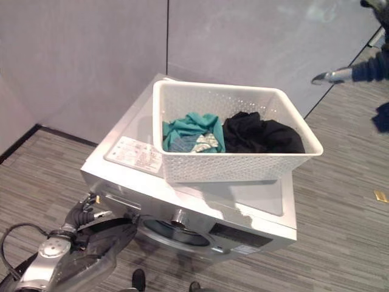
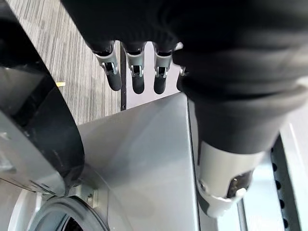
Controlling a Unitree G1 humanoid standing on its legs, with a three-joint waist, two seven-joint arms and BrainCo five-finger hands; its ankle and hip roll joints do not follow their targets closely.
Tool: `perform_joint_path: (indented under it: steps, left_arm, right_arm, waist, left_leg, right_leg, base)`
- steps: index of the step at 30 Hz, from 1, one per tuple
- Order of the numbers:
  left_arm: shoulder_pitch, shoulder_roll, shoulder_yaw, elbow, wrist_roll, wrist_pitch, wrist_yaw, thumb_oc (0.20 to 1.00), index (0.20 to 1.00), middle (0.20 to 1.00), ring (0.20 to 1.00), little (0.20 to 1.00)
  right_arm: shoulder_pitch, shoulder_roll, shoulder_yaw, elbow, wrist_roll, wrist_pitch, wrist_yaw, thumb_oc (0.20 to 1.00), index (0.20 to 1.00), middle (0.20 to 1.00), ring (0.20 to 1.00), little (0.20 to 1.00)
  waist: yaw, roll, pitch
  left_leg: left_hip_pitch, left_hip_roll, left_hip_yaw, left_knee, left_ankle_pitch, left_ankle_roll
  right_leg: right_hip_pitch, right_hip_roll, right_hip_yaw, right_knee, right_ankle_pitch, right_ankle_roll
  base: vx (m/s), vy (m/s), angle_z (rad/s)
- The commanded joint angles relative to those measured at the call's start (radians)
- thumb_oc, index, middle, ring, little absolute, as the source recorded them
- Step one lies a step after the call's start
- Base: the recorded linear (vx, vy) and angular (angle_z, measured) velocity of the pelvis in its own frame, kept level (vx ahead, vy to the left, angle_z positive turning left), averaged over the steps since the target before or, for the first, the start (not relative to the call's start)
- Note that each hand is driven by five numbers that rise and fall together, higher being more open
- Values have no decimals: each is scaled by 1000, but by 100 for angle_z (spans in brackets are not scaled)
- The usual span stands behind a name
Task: Grab the laundry basket,head to the washer,open it,put in the laundry and shut it.
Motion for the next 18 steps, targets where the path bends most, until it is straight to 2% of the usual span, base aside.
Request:
perform_joint_path:
  steps: [1,3,4,7,8,11,14,18]
  left_arm:
    - [-17,25,-123,-69,-49,-34,-94,1000,1000,1000,1000,1000]
    - [-20,36,-131,-65,-54,-30,-98,1000,1000,1000,1000,1000]
    - [-18,45,-132,-64,-57,-28,-101,1000,1000,1000,1000,1000]
    - [-3,63,-130,-68,-71,-15,-112,1000,1000,1000,1000,1000]
    - [5,55,-121,-68,-71,-14,-112,1000,1000,1000,1000,1000]
    - [18,38,-115,-72,-79,-7,-114,1000,1000,1000,1000,1000]
    - [20,20,-120,-80,-72,5,-119,1000,1000,1000,1000,1000]
    - [12,19,-123,-83,-70,7,-117,1000,1000,1000,1000,1000]
  right_arm:
    - [-268,-85,243,104,17,54,91,1000,1000,1000,1000,1000]
    - [-350,-92,331,132,-7,62,107,1000,1000,1000,1000,1000]
    - [-432,-95,415,145,-30,72,125,1000,1000,1000,1000,1000]
    - [-759,-44,771,206,-107,106,182,1000,1000,1000,1000,1000]
    - [-850,-33,862,220,-106,106,181,1000,1000,1000,1000,1000]
    - [-998,7,1028,250,-122,114,204,1000,1000,1000,1000,1000]
    - [-1006,25,1086,253,-129,120,231,1000,1000,1000,1000,1000]
    - [-898,4,1007,218,-122,122,242,1000,1000,1000,1000,1000]
  waist:
    - [59,4,-47]
    - [70,-5,-44]
    - [76,-13,-43]
    - [85,-33,-41]
    - [73,-27,-45]
    - [75,-17,-33]
    - [85,-13,-6]
    - [90,-17,28]
  left_leg:
    - [46,117,-29,111,-188,-19]
    - [47,116,-32,110,-187,-19]
    - [46,117,-33,109,-187,-19]
    - [42,113,-45,101,-183,-18]
    - [42,113,-45,101,-183,-18]
    - [24,114,-60,107,-178,-19]
    - [-8,118,-84,108,-167,-24]
    - [-50,121,-109,117,-156,-29]
  right_leg:
    - [-139,-52,-50,128,-11,71]
    - [-136,-53,-53,127,-10,72]
    - [-135,-54,-56,126,-10,73]
    - [-131,-59,-71,123,-7,74]
    - [-130,-60,-71,123,-7,75]
    - [-131,-62,-88,120,-6,73]
    - [-135,-63,-116,114,-7,70]
    - [-148,-63,-138,118,-8,66]
  base:
    - [-5,41,-3]
    - [-2,17,-1]
    - [0,0,0]
    - [0,0,0]
    - [0,0,0]
    - [-31,-9,5]
    - [-65,-37,17]
    - [-75,-35,29]
